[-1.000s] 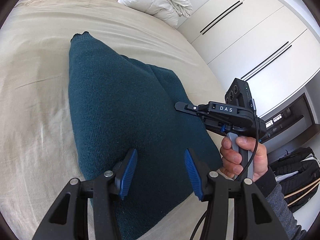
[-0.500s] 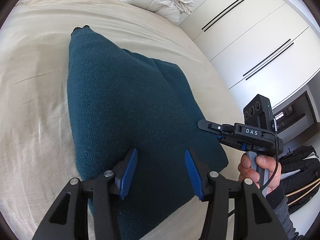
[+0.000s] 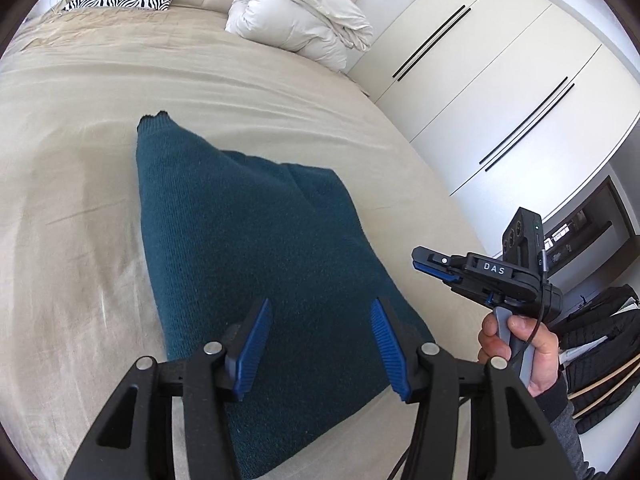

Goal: Fold small clothes

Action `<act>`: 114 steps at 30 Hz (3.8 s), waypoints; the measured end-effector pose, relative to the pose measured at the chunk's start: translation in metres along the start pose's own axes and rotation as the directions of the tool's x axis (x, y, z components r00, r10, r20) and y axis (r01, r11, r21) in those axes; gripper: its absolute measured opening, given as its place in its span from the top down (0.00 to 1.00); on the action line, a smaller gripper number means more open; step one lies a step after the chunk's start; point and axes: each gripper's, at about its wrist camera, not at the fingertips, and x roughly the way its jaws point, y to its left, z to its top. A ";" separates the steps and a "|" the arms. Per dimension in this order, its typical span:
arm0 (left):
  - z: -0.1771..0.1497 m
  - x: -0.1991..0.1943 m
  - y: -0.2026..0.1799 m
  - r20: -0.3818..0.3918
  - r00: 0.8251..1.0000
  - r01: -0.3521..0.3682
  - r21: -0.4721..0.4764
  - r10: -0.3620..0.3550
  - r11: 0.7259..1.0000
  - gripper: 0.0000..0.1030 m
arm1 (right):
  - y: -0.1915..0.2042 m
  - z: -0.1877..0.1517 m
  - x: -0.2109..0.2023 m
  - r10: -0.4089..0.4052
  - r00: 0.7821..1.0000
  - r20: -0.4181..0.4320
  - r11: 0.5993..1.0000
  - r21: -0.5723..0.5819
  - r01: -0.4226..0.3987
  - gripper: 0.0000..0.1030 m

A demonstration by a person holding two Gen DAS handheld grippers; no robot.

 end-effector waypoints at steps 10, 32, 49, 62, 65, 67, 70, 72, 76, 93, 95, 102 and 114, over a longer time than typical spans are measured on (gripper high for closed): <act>0.069 0.061 0.041 -0.077 0.993 -0.092 -0.049 0.088 0.995 0.50 | 0.065 0.026 0.056 0.247 0.960 -0.130 0.968 0.003 -0.249 0.81; 0.035 0.078 0.016 -0.117 0.966 -0.218 0.103 0.230 0.970 0.58 | 0.056 -0.003 0.082 0.178 0.961 -0.213 0.981 -0.033 -0.189 0.83; 0.004 0.068 -0.006 -0.070 0.935 -0.329 0.203 0.349 0.922 0.55 | 0.017 -0.050 0.057 0.268 0.944 -0.191 0.963 0.025 -0.268 0.83; 0.014 0.018 -0.023 0.079 0.892 -0.449 0.269 0.445 0.852 0.18 | 0.014 0.006 0.036 0.218 0.969 -0.117 0.976 0.001 -0.219 0.25; 0.017 0.018 -0.002 0.056 0.882 -0.469 0.213 0.468 0.857 0.18 | 0.001 0.012 0.051 0.206 0.968 -0.140 0.978 0.037 -0.203 0.27; 0.016 0.020 0.010 0.037 0.880 -0.471 0.190 0.474 0.861 0.18 | -0.005 0.012 0.061 0.218 0.963 -0.160 0.976 0.058 -0.212 0.27; 0.013 0.025 0.035 -0.019 0.900 -0.431 0.101 0.435 0.897 0.18 | -0.006 0.014 0.070 0.221 0.960 -0.174 0.975 0.057 -0.214 0.27; 0.012 0.028 0.051 -0.051 0.925 -0.376 0.026 0.376 0.926 0.17 | -0.005 0.016 0.074 0.242 0.953 -0.183 0.970 0.061 -0.235 0.28; 0.012 0.038 0.078 -0.114 0.968 -0.241 -0.147 0.226 0.959 0.17 | 0.004 0.016 0.085 0.241 0.942 -0.235 0.970 0.032 -0.240 0.37; 0.029 0.042 0.043 -0.179 0.951 -0.267 -0.069 0.251 0.961 0.60 | 0.102 -0.003 0.084 -0.166 0.974 -0.156 0.930 -0.353 0.102 0.81; 0.025 0.021 0.031 -0.155 0.950 -0.278 -0.033 0.270 0.960 0.60 | 0.121 -0.013 0.064 -0.179 0.978 -0.110 0.912 -0.390 0.123 0.81; -0.019 -0.095 0.011 -0.072 0.953 -0.293 0.045 0.295 0.955 0.59 | 0.196 -0.079 -0.009 -0.079 0.995 -0.066 0.877 -0.478 0.039 0.81; -0.142 -0.216 0.054 -0.075 0.922 -0.382 -0.016 0.380 0.924 0.59 | 0.280 -0.232 -0.009 0.058 0.972 -0.226 0.866 -0.474 -0.162 0.81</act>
